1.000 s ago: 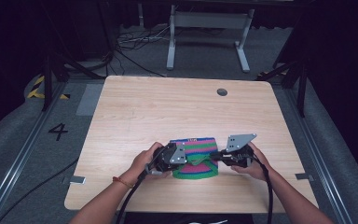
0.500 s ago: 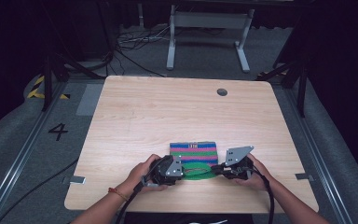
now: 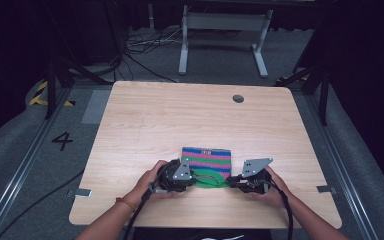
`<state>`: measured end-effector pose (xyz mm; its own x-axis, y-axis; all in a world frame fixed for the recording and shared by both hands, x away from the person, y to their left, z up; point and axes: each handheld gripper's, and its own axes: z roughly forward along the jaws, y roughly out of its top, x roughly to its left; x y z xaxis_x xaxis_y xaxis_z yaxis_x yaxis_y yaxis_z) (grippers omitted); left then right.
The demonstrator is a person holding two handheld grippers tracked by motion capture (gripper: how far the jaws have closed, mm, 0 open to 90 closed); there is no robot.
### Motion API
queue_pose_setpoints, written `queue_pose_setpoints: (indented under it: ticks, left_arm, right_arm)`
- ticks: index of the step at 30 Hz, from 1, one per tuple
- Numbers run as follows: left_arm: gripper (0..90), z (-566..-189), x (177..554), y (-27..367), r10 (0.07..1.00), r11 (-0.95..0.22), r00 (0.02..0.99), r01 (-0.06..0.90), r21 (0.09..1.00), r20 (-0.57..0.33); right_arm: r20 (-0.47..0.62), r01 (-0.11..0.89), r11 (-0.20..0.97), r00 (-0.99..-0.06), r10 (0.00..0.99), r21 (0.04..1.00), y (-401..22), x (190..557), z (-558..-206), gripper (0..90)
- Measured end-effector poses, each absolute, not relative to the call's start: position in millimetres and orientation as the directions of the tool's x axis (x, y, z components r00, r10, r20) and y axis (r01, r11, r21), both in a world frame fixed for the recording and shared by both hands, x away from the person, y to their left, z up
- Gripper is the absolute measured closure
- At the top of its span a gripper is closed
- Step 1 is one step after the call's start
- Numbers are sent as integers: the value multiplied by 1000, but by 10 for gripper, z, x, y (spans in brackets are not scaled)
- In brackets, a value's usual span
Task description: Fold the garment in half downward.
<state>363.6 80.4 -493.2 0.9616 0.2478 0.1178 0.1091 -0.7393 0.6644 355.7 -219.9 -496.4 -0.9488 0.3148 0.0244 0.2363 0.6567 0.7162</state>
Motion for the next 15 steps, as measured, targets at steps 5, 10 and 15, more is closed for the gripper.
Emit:
queue_pose_setpoints:
  ticks: [5, 10, 15]
  left_arm:
    - [640, -4952, 3728, 791, 256, -729, 959, 110, 675, 121]
    - [638, -4973, 3769, 811, 271, -709, 957, 125, 694, 105]
    - [520, -4947, 3744, 813, 278, -703, 958, 156, 694, 67]
  right_arm:
    - [13, 263, 642, -930, 367, 720, -2231, 3628, -4975, 819]
    - [0, 278, 648, -919, 395, 708, -2210, 3685, -4964, 819]
    - [-27, 267, 666, -918, 397, 697, -2183, 3658, -4941, 780]
